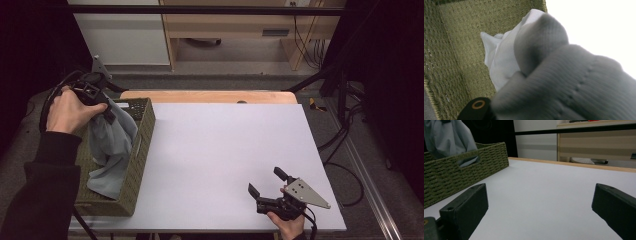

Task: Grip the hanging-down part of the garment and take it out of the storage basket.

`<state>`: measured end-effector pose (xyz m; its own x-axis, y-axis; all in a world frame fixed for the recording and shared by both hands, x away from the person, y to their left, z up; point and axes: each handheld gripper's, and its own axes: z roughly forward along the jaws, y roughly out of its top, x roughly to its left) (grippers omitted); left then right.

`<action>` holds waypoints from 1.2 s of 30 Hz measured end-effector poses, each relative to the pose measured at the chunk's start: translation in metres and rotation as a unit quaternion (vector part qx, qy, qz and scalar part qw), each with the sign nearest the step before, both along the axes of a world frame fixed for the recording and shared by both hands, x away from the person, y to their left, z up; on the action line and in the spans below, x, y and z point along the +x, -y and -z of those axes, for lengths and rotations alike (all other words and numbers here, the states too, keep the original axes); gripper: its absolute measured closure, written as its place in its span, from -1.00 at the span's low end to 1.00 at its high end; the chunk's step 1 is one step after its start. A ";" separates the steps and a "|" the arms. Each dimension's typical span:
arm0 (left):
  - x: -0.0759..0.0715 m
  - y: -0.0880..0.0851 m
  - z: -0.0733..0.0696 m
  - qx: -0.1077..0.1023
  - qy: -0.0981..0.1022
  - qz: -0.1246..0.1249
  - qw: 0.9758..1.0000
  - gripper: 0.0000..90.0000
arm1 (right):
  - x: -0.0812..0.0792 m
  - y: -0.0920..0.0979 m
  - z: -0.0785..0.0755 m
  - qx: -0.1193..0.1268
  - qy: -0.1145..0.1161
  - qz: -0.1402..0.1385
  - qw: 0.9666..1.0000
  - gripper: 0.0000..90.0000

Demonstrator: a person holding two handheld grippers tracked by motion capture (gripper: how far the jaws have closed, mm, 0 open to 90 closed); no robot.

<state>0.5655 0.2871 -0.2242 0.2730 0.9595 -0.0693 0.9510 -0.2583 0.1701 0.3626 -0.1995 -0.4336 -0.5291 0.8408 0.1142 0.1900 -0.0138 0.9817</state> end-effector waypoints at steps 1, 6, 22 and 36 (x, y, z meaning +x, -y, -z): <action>0.000 0.000 0.000 0.000 0.000 0.000 1.000 0.69 | 0.000 0.000 0.000 -0.002 0.001 0.000 1.000 -0.98; 0.000 -0.002 0.000 -0.001 0.000 -0.002 1.000 0.69 | 0.000 0.001 0.000 -0.003 0.001 0.000 1.000 -0.98; -0.002 -0.005 -0.005 0.006 0.005 0.002 1.000 0.69 | 0.000 -0.001 -0.001 -0.004 -0.002 -0.004 1.000 -0.98; -0.013 -0.008 -0.037 0.017 0.026 0.000 1.000 0.69 | 0.005 -0.008 -0.009 0.010 -0.002 -0.023 1.000 -0.99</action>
